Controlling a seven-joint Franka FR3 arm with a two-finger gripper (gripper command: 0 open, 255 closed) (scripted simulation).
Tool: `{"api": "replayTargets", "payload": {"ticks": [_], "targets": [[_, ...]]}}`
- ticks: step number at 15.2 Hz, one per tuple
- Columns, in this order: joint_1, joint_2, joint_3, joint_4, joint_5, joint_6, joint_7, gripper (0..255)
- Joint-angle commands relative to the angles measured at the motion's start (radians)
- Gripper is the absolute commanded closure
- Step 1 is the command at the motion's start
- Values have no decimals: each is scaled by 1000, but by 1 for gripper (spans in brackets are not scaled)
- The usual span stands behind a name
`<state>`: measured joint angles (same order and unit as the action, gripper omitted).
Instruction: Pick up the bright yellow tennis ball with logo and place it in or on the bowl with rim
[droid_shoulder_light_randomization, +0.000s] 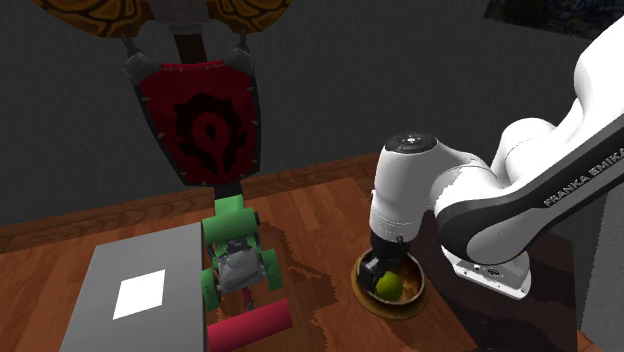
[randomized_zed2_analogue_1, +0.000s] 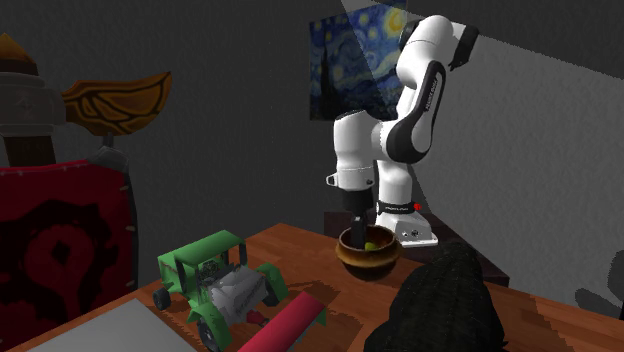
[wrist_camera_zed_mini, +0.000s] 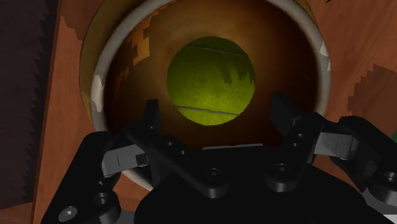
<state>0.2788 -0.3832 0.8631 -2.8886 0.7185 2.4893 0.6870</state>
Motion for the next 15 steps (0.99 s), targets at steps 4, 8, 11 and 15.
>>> {"api": "replayTargets", "payload": {"ticks": [4,8,11,15], "targets": [[-22,80,-26,-31,-13,38,-38,255],[-7,45,3,4,-6,-17,12,255],[14,-26,-28,9,-4,-93,14,255],[34,-110,-66,21,-14,-188,20,255]]}}
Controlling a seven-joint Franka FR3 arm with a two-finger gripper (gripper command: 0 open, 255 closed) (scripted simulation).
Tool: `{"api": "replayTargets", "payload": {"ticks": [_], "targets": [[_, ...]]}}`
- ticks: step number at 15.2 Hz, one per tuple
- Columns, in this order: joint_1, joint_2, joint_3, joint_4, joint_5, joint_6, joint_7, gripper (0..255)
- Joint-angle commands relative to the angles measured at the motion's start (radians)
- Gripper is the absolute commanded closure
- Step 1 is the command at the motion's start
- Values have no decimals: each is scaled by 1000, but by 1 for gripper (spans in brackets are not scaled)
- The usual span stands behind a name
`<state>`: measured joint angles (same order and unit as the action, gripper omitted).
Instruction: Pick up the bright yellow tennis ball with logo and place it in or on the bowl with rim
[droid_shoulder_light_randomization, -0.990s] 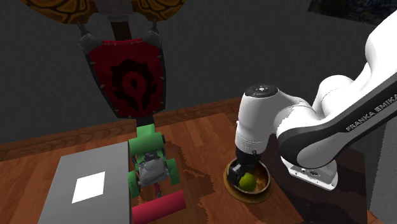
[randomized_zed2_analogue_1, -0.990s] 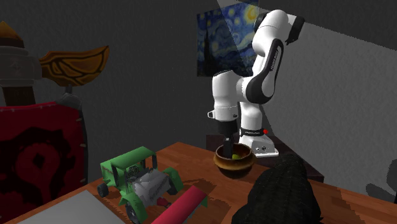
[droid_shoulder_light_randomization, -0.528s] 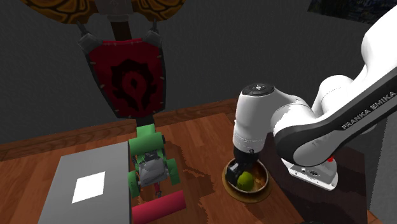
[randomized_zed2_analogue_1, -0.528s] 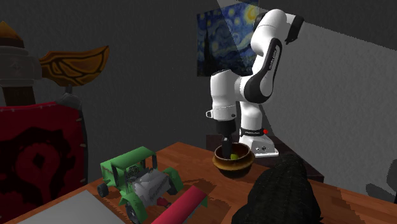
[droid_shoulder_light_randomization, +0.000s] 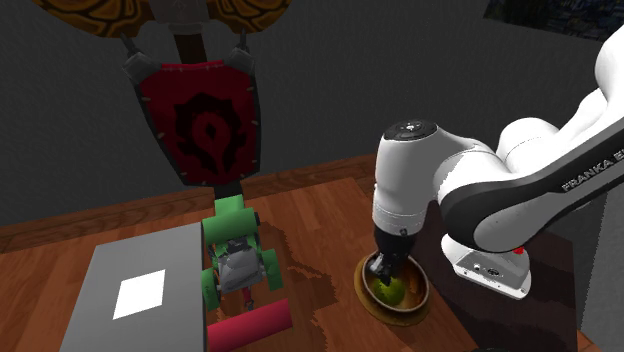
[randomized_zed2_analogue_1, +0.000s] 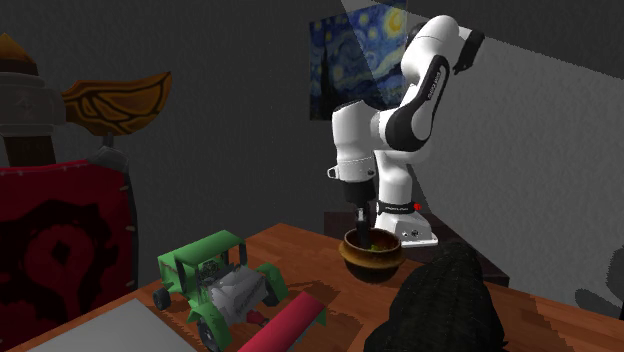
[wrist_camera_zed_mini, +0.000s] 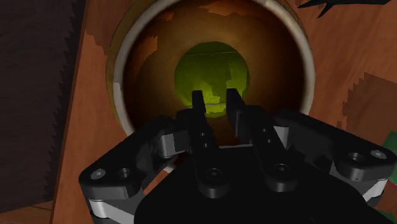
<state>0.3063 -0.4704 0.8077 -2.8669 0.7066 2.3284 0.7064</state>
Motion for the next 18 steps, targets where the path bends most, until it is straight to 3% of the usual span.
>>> {"api": "replayTargets", "payload": {"ticks": [1,4,5,6,8,9,14,16,18], "targets": [[11,-42,-20,2,-5,-50,3,255],[21,-95,-48,15,-19,-115,10,255],[18,-82,-42,8,-14,-96,5,255],[18,-82,-42,8,-14,-96,5,0],[58,-123,181,-26,-65,55,166,0],[55,-128,236,-29,-81,83,203,0],[-19,-25,323,-44,-82,207,212,0],[-75,35,380,-50,-95,276,224,0],[-80,30,388,-49,-85,272,217,0]]}}
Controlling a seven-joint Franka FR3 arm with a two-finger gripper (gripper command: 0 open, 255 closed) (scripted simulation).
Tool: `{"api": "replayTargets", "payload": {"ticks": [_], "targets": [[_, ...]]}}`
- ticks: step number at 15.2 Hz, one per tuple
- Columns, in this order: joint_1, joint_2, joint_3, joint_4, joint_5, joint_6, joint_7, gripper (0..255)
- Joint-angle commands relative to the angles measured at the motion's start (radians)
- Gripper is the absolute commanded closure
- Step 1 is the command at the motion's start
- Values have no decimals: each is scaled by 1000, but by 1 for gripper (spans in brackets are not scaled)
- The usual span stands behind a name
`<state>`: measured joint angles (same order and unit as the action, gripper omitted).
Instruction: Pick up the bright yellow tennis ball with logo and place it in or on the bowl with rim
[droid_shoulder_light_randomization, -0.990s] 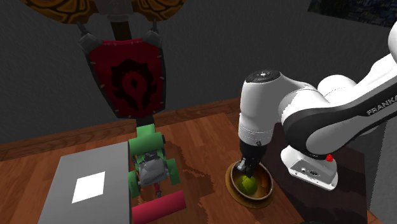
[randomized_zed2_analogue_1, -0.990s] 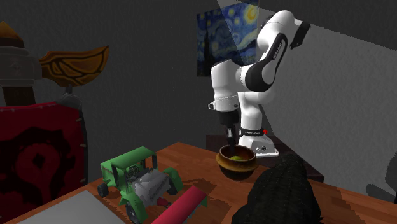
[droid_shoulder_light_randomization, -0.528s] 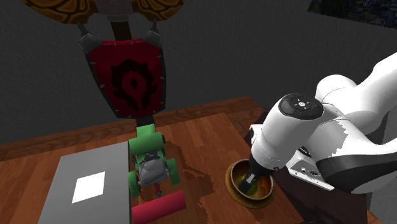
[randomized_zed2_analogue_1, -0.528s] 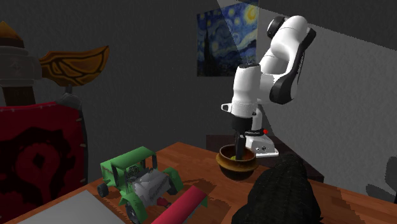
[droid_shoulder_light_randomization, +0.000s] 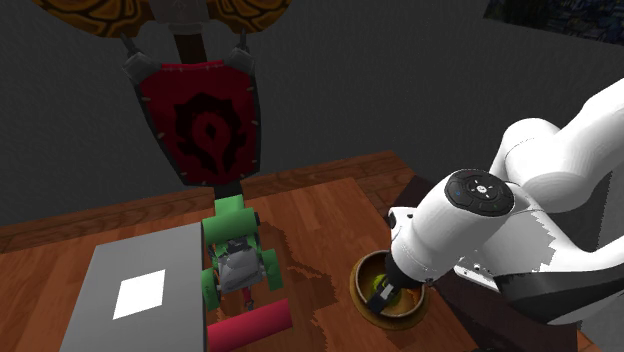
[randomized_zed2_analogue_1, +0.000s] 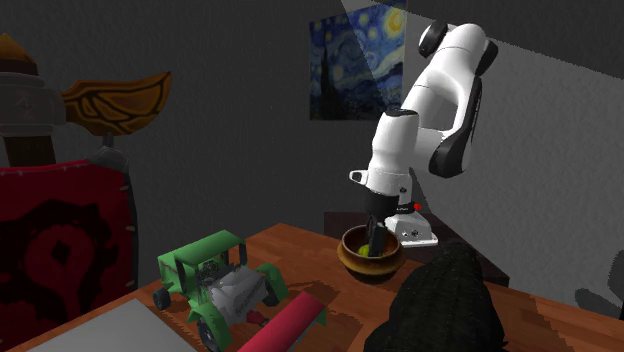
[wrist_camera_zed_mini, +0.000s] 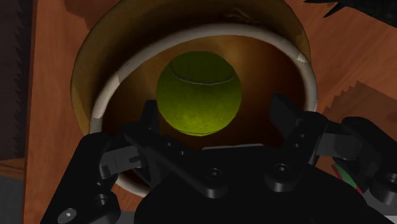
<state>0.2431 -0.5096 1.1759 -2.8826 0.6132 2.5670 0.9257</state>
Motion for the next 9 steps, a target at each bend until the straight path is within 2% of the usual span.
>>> {"api": "replayTargets", "payload": {"ticks": [1,6,7,9], "targets": [[-21,65,25,-32,15,32,-7,0],[-38,49,49,-29,46,20,-29,0],[-28,39,39,-28,48,8,-30,255],[14,14,25,-37,66,-12,-20,255]]}}
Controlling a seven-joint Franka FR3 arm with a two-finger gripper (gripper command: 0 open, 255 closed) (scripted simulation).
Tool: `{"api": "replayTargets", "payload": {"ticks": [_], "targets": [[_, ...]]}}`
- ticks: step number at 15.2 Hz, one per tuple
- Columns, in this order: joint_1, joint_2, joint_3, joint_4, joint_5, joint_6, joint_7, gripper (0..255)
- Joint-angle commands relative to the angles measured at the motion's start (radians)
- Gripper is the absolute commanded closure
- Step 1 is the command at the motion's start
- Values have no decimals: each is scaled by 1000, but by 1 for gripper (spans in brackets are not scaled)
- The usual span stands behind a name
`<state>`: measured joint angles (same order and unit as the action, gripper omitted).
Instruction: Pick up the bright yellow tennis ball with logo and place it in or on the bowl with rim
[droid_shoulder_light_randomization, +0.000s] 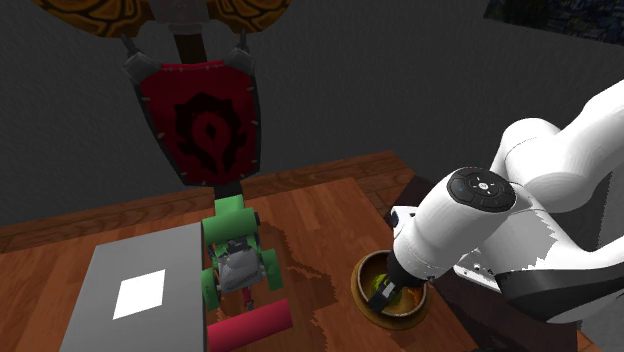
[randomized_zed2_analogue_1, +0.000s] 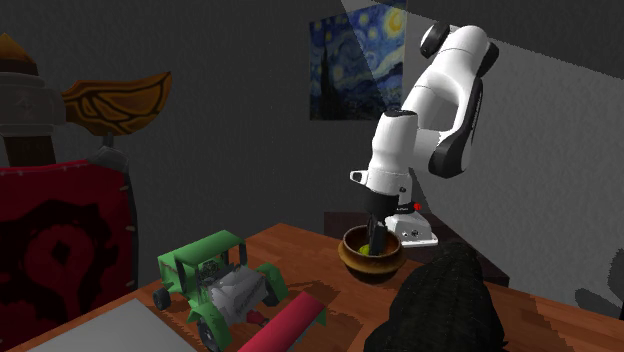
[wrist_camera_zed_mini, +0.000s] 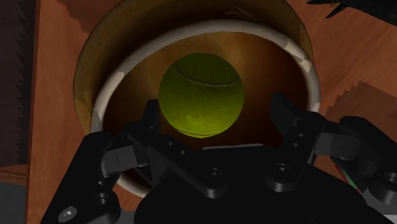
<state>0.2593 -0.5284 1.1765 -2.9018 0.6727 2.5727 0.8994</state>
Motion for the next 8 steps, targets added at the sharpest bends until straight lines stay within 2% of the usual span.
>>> {"api": "replayTargets", "payload": {"ticks": [1,3,4,5,6,7,8], "targets": [[15,13,0,-19,8,-40,-2,255],[-17,45,30,-17,1,-6,1,255],[22,9,2,-18,10,-44,3,255],[39,-9,-19,-21,13,-62,-4,255],[22,5,-10,-19,8,-48,-6,255],[-49,72,42,-11,-22,18,4,255],[-29,46,21,-9,-12,-11,-5,255]]}}
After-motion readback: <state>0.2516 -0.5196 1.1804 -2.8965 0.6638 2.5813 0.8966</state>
